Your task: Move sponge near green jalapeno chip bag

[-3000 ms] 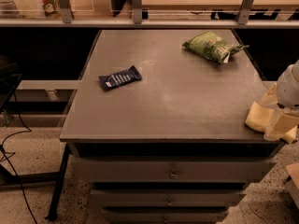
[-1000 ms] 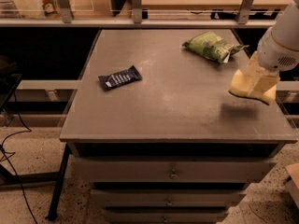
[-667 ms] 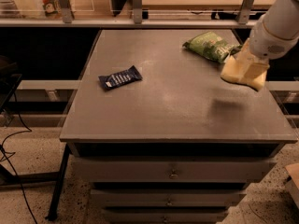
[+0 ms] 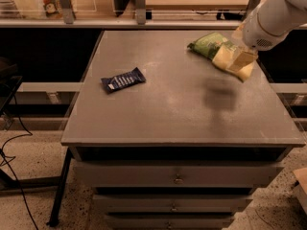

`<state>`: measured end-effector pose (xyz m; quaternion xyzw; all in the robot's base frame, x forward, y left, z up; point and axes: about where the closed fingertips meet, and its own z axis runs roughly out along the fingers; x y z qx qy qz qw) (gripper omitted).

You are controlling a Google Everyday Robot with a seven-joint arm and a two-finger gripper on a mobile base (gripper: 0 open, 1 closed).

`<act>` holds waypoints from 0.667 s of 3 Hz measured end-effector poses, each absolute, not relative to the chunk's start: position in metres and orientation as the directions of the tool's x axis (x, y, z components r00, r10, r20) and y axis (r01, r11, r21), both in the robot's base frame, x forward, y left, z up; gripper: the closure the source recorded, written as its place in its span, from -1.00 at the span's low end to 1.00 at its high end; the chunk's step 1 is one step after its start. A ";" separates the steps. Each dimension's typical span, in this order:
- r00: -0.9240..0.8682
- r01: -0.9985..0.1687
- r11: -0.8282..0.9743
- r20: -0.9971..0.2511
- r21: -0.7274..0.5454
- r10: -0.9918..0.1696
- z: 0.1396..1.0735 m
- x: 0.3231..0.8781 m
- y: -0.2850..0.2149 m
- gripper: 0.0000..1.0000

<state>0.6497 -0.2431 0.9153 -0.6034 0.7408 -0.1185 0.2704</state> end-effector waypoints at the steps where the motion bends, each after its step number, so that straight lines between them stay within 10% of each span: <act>1: -0.128 -0.781 0.283 -0.301 -0.557 -0.945 0.922 0.671 -0.229 -1.00; 2: -0.128 -0.781 0.283 -0.301 -0.557 -0.945 0.922 0.671 -0.229 -1.00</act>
Offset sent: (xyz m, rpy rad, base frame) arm 0.0171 0.0120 0.0051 0.0277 -0.0641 -0.0216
